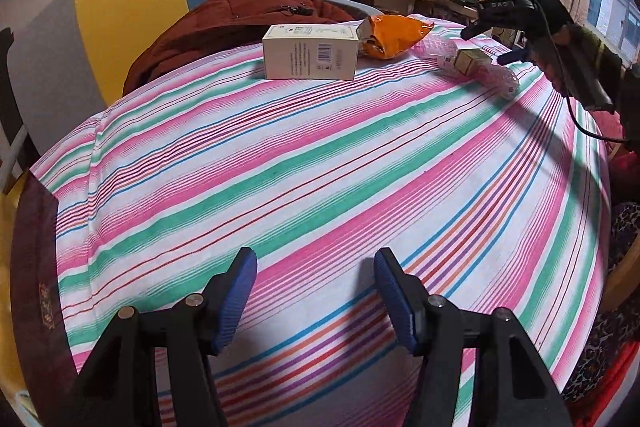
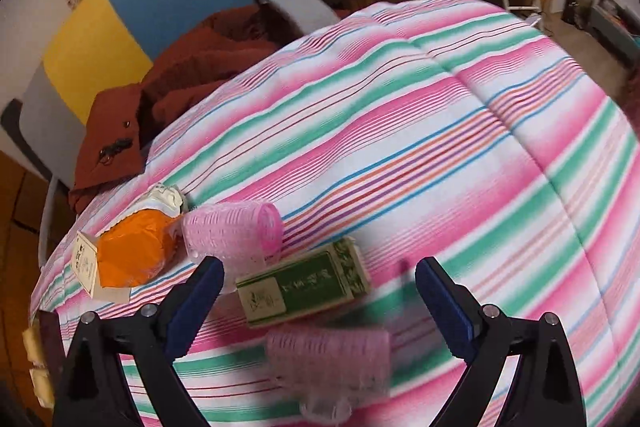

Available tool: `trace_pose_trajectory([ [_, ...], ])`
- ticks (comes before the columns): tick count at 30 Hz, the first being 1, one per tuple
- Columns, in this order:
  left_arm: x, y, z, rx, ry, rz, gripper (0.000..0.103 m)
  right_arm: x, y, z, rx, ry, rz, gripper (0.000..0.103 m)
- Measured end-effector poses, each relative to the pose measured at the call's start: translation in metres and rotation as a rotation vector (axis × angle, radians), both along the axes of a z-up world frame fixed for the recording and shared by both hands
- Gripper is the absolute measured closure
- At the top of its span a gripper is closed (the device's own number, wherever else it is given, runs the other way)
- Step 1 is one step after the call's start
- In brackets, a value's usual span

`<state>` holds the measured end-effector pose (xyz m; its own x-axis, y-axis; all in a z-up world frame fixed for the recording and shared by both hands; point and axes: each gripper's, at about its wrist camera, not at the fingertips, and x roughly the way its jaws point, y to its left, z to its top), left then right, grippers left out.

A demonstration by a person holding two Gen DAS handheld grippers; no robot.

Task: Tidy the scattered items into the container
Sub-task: 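Move both tools from the tray back toward the remaining items, then grasp the green tea box with the left tool while the right tool grasps a pink roller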

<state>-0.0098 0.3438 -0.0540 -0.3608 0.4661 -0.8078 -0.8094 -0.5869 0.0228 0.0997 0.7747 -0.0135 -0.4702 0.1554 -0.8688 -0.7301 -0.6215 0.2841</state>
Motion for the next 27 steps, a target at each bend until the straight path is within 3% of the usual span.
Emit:
trace_pose_trajectory([
  [6, 0.000, 0.002, -0.001, 0.004, 0.003, -0.001, 0.041, -0.013, -0.008, -0.012, -0.011, -0.024, 0.089, 0.005],
  [16, -0.001, -0.008, 0.000, 0.008, -0.002, 0.004, 0.041, -0.058, -0.095, -0.017, -0.057, -0.007, 0.519, 0.005],
  [21, 0.003, 0.000, 0.004, 0.010, 0.001, -0.029, 0.041, -0.066, -0.135, -0.010, -0.143, 0.032, 0.683, 0.006],
  [24, 0.007, 0.015, 0.014, 0.046, -0.012, -0.101, 0.041, -0.062, -0.138, 0.003, -0.104, 0.032, 0.683, 0.006],
  [27, 0.009, 0.036, 0.028, 0.091, -0.025, -0.167, 0.041, -0.050, -0.118, 0.018, -0.021, 0.002, 0.563, 0.005],
])
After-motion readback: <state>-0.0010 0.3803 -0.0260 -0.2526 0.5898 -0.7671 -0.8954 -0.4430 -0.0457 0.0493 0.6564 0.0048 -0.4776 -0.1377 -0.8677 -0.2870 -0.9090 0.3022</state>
